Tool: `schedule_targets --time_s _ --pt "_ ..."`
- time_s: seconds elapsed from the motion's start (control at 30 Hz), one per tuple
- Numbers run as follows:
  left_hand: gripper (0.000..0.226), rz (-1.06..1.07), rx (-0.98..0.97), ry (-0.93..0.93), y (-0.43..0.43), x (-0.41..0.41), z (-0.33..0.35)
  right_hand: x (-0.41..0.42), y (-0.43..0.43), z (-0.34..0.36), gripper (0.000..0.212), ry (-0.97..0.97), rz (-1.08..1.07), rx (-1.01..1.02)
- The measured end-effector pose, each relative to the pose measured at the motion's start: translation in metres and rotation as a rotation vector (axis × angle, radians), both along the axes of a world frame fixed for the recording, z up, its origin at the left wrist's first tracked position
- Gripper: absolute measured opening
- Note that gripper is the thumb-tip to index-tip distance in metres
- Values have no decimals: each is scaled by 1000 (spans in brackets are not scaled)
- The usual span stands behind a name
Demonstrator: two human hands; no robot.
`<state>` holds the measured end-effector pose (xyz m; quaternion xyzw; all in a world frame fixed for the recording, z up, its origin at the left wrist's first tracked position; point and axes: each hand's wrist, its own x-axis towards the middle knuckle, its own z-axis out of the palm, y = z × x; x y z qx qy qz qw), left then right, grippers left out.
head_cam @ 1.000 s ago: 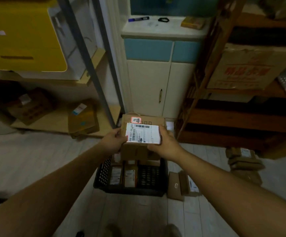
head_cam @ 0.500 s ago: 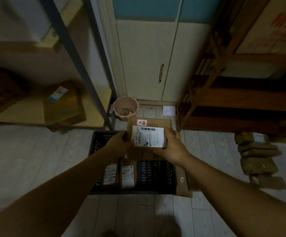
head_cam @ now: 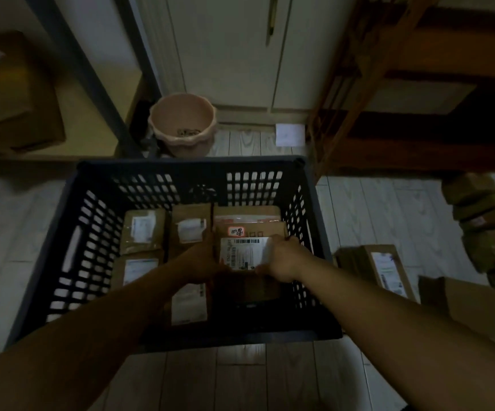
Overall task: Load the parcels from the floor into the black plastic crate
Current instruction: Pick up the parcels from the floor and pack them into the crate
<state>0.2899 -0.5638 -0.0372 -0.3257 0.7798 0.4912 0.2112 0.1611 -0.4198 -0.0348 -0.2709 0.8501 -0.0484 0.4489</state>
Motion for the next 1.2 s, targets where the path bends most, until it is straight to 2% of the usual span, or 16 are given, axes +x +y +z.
schedule_targets --time_s 0.1,0.33,0.5,0.67,0.77,0.83,0.93,1.07,1.2 --pt "89 -48 -68 28 2 -6 -30 -6 -6 -28 72 31 7 71" --pt "109 -144 -235 95 6 -3 -56 2 -6 -50 89 67 -22 48" --pt "107 -325 -361 39 -2 -4 -65 0 -4 -52 101 75 15 79" --pt "97 -485 -580 -19 -12 -2 -67 -1 -7 -49 102 278 255 75" --pt "96 -486 -568 -15 -14 -2 -67 -2 -13 -47 102 233 298 105" --pt "97 -478 -538 -94 -15 -5 -57 -2 -14 -36 100 202 289 111" --pt "97 -381 -503 -172 -18 -5 -7 1 -6 14 89 180 230 26" --pt "87 -283 -431 -150 -20 6 118 1 20 125 61 186 120 -32" --pt "77 -315 -389 -172 -11 19 245 -9 51 253 59 184 42 29"
